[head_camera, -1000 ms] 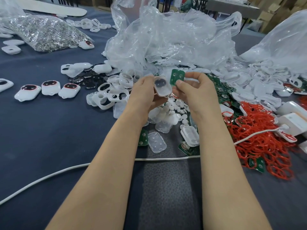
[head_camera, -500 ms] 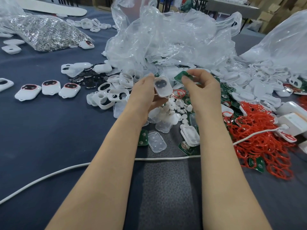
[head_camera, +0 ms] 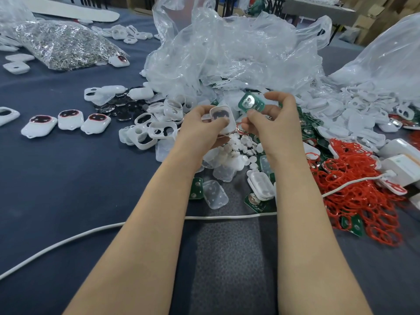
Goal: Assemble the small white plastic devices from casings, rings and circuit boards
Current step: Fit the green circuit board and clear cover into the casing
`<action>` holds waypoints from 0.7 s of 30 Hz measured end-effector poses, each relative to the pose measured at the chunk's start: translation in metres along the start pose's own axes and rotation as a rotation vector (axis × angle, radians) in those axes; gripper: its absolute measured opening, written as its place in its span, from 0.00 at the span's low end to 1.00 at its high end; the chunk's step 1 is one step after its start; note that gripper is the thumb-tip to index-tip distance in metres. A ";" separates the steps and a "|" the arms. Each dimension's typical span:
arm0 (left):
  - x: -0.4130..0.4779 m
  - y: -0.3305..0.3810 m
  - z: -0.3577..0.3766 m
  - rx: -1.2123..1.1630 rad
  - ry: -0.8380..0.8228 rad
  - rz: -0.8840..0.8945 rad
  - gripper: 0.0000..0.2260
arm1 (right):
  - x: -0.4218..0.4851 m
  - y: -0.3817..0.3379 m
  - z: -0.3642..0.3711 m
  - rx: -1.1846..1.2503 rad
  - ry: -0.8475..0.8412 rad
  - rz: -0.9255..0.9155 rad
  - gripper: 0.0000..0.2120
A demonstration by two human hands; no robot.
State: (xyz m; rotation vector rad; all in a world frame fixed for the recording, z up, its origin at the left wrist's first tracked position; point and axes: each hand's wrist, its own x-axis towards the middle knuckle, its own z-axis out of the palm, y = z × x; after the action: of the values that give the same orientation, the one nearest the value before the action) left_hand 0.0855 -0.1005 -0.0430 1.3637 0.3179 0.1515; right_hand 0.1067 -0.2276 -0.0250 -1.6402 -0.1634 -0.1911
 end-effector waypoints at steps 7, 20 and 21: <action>-0.001 0.000 0.000 0.050 0.000 0.054 0.09 | 0.001 0.000 -0.001 -0.065 -0.045 -0.074 0.11; -0.003 0.007 0.003 -0.154 -0.025 -0.113 0.09 | 0.002 0.001 -0.001 -0.154 -0.171 -0.116 0.09; -0.003 0.007 0.003 -0.146 -0.033 -0.117 0.10 | 0.002 0.001 0.000 -0.164 -0.185 -0.119 0.10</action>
State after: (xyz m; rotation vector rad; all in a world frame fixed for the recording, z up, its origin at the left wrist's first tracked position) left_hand 0.0843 -0.1031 -0.0354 1.1987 0.3508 0.0539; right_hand 0.1085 -0.2281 -0.0260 -1.8123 -0.3960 -0.1461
